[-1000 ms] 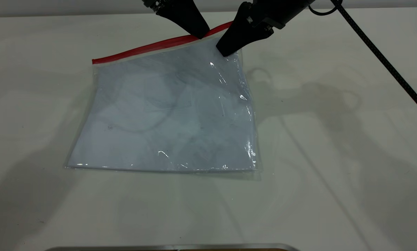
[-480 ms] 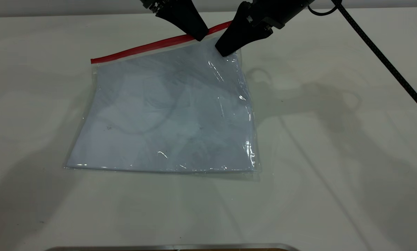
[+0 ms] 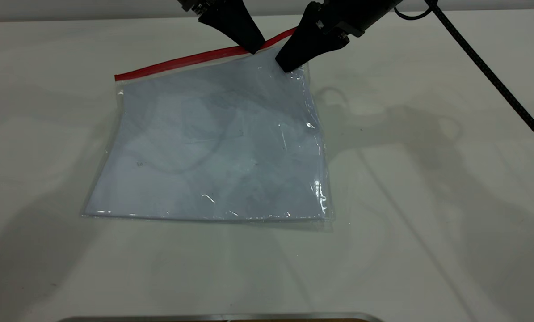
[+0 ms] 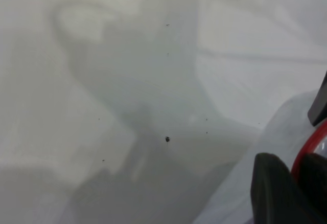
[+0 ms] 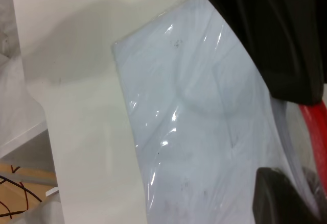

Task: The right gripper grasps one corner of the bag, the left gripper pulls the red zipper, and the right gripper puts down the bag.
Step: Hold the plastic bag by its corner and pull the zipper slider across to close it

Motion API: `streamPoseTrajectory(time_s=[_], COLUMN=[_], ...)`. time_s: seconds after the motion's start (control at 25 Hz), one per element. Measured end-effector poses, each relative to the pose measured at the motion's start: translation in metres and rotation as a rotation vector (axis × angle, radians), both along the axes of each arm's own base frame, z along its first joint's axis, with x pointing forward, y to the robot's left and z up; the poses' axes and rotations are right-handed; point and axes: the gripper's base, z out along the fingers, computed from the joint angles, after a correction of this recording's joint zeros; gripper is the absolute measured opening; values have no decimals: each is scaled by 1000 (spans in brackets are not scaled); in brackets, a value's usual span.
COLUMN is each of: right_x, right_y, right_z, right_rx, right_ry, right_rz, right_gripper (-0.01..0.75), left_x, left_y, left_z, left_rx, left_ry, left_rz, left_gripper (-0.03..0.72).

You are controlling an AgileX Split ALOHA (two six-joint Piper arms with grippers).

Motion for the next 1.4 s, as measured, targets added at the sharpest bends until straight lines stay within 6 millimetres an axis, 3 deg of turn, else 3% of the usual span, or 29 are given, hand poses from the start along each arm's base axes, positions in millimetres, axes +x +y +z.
streamPoseTrajectory(time_s=[0.24,0.88,1.24,1.4], right_x=[4,21,29,32], right_y=[-7,-48,-64,-73], right_z=[1,13,18,20], right_rx=[18,198,266,295], right_ry=[7,43,29,28], right_rz=[-28,-135,-198,-224], right_gripper=[34,34,34,34], left_x=[1,13,17,21], left_y=[-1,6,18,31], left_z=[0,6,-1,-15], left_rx=[-9,-36,59,85], left_ry=[-15,-72,-113,-92], left_rz=[-2,76,78,102], left_gripper=[73,69,69,69])
